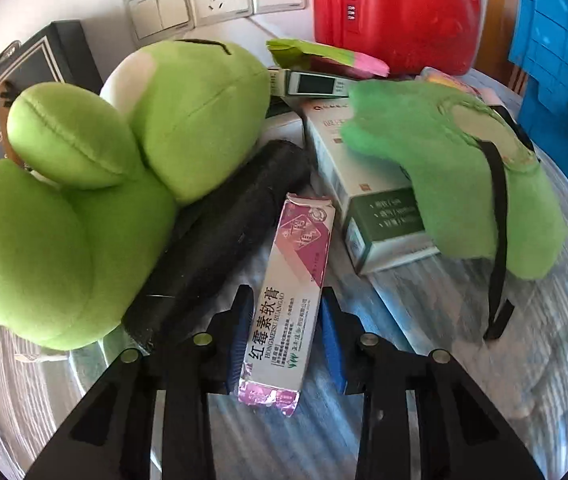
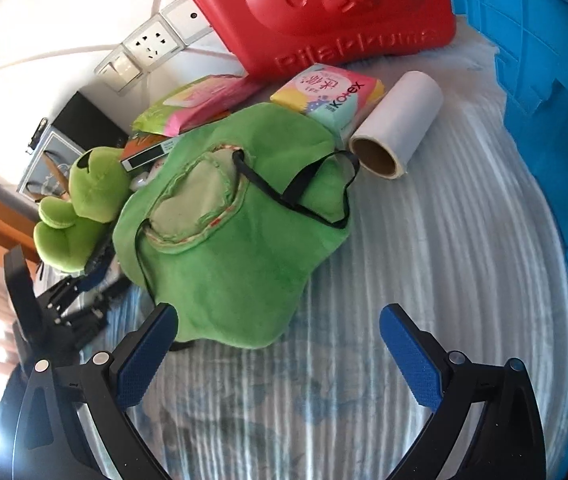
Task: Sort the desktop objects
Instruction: 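Grasp the pink ointment tube box with the left tool while the right tool grasps the green plush mask, then carry the ointment box and green mask over the blue crate and release both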
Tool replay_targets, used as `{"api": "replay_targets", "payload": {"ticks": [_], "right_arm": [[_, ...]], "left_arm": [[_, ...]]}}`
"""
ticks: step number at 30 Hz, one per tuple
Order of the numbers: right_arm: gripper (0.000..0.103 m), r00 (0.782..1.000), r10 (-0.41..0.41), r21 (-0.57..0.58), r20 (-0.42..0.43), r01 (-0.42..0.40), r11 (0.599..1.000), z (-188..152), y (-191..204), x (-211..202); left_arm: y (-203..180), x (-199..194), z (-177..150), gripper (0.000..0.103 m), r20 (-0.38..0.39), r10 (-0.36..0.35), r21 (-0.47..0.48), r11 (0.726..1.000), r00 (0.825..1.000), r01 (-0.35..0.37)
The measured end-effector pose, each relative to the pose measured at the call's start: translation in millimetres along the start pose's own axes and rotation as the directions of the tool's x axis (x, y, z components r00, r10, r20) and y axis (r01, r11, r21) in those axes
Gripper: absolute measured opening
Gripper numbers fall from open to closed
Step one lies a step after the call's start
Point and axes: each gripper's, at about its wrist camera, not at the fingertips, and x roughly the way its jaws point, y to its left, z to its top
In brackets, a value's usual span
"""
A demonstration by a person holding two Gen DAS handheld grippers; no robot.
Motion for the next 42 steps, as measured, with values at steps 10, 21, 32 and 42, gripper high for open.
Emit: {"api": "replay_targets", "payload": {"ticks": [10, 21, 32, 42], "right_arm": [[0.1, 0.986, 0.149, 0.101, -0.081, -0.141, 0.985, 2.4, 1.2, 49.5], [0.013, 0.986, 0.024, -0.303, 0.164, 0.027, 0.952, 17.0, 75.7, -12.3], [0.012, 0.946, 0.051, -0.412, 0.319, 0.09, 0.907, -19.2, 116.6, -145.6], [0.012, 0.828, 0.038, -0.315, 0.559, 0.17, 0.934, -87.1, 110.7, -330.4]], "left_arm": [[-19.4, -10.7, -7.4, 0.028, 0.007, 0.006, 0.042, 0.999, 1.0, -0.006], [-18.2, -58.9, -18.8, 0.028, 0.076, 0.061, 0.033, 0.997, 0.995, -0.063], [-50.1, -161.9, -17.5, 0.028, 0.236, 0.161, 0.022, 0.985, 0.958, -0.171], [-147.5, -301.6, 24.7, 0.028, 0.492, 0.099, 0.103, 0.98, 0.865, -0.171]]}}
